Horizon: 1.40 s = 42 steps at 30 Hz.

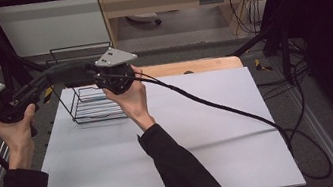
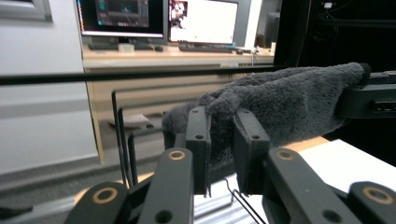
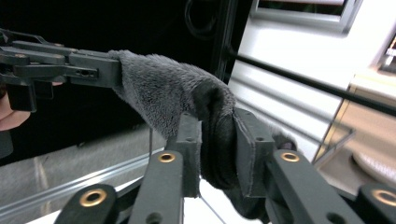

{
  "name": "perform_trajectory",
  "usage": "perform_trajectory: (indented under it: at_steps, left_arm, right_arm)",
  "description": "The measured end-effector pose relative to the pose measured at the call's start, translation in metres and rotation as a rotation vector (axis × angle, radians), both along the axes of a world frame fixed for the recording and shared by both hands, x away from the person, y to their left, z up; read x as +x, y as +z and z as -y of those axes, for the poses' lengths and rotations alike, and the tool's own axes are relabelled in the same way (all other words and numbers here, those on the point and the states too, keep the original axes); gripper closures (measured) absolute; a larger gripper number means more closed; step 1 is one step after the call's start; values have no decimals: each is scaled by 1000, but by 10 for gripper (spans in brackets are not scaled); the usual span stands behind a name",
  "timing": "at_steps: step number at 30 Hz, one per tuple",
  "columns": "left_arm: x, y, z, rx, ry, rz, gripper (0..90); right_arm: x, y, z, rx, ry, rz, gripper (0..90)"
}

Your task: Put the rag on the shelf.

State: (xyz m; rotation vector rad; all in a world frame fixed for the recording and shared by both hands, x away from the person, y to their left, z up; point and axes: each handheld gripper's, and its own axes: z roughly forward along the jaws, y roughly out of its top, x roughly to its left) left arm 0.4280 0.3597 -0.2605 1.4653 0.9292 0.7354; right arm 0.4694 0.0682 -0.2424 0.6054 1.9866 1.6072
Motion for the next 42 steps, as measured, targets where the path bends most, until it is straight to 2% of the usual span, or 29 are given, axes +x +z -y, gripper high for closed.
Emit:
perform_trajectory:
  at_steps: [6,12,19,23,28,32,34,39,42]
  left_arm:
    - [-5,-10,0,48,4,-75,664]
    - [-5,-22,2,115,15,-143,607]
    - [2,-43,6,132,16,-222,534]
    - [2,-57,8,148,7,-266,474]
    - [-2,-72,9,149,6,-296,399]
    - [-6,-81,13,177,1,-318,330]
    - [-8,-85,16,183,-7,-332,299]
    - [-11,-93,27,193,-29,-360,205]
    - [-14,-98,37,218,-47,-366,159]
  right_arm:
    - [-5,-6,1,-39,-20,-61,616]
    - [-6,-19,2,-67,-32,-122,522]
    - [3,-46,6,-75,-21,-223,415]
    - [7,-65,8,-85,0,-272,317]
    - [7,-77,15,-84,11,-296,221]
    - [3,-79,26,-65,27,-297,163]
    - [1,-79,33,-81,22,-299,128]
    - [-7,-82,61,-90,-3,-315,85]
    - [-11,-85,81,-97,-19,-325,58]
